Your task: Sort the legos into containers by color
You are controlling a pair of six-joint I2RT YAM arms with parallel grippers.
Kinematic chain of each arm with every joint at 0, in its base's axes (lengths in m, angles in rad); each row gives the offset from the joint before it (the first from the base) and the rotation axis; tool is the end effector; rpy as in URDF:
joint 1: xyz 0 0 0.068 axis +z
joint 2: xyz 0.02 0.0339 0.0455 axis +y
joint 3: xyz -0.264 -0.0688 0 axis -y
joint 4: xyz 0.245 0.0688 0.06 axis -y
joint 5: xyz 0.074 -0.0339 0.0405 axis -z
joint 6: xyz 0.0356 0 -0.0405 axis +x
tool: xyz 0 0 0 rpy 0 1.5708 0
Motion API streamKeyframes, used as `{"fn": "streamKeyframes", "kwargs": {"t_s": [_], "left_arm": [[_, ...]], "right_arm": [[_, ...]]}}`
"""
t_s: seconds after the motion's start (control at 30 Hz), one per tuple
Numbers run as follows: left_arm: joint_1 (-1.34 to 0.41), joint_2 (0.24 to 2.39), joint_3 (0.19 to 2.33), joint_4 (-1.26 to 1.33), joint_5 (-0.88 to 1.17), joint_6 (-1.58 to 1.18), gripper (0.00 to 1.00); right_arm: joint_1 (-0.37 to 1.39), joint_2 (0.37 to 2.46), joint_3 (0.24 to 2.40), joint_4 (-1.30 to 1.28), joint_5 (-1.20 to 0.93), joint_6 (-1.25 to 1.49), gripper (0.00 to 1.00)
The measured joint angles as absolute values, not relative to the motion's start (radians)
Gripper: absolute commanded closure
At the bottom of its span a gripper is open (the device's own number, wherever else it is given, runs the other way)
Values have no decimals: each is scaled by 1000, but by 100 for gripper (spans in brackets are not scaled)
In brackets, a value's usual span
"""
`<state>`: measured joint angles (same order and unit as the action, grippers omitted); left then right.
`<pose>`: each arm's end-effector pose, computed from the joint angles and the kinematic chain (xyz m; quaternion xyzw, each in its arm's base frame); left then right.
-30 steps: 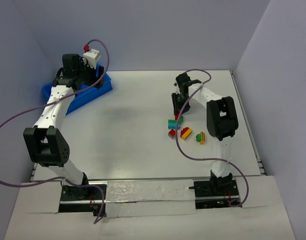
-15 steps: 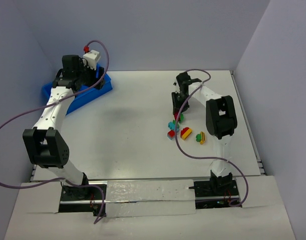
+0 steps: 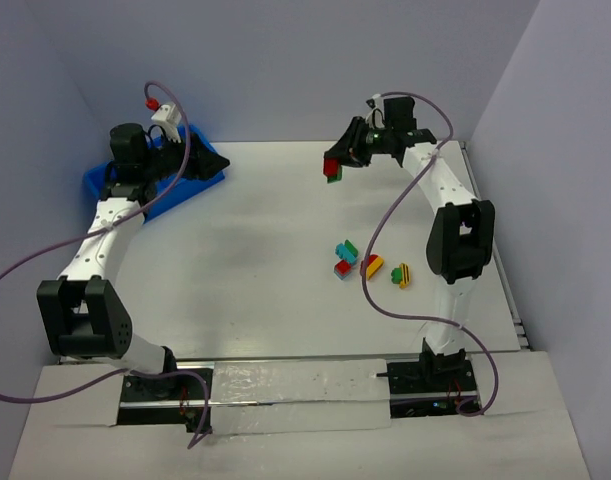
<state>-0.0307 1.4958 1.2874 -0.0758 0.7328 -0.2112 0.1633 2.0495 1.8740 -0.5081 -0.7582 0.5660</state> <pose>0.3479 -0.0345 0.3566 0.1467 0.7633 -0.3521 0.5213 0.4605 0.1007 0.3011 0.0122 0.8539 0.4545 0.2533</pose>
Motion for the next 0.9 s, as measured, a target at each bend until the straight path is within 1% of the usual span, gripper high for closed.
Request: {"fn": "streamKeyframes", "kwargs": {"t_s": [0.17, 0.4, 0.57, 0.7, 0.9], "left_arm": [[-92, 1493, 1255, -2, 635, -334, 26], [-286, 1490, 1219, 78, 463, -392, 25], [-386, 1506, 1222, 142, 408, -418, 26], [-435, 1578, 1266, 169, 394, -451, 26], [-469, 1662, 1311, 180, 399, -523, 22]], "right_arm": [[168, 2017, 1875, -411, -705, 873, 100], [185, 1988, 1852, -446, -583, 1175, 100], [198, 1959, 1828, -498, -558, 1288, 100], [200, 1945, 1828, -530, -542, 1340, 100], [200, 1918, 1827, -556, -524, 1377, 100]]}}
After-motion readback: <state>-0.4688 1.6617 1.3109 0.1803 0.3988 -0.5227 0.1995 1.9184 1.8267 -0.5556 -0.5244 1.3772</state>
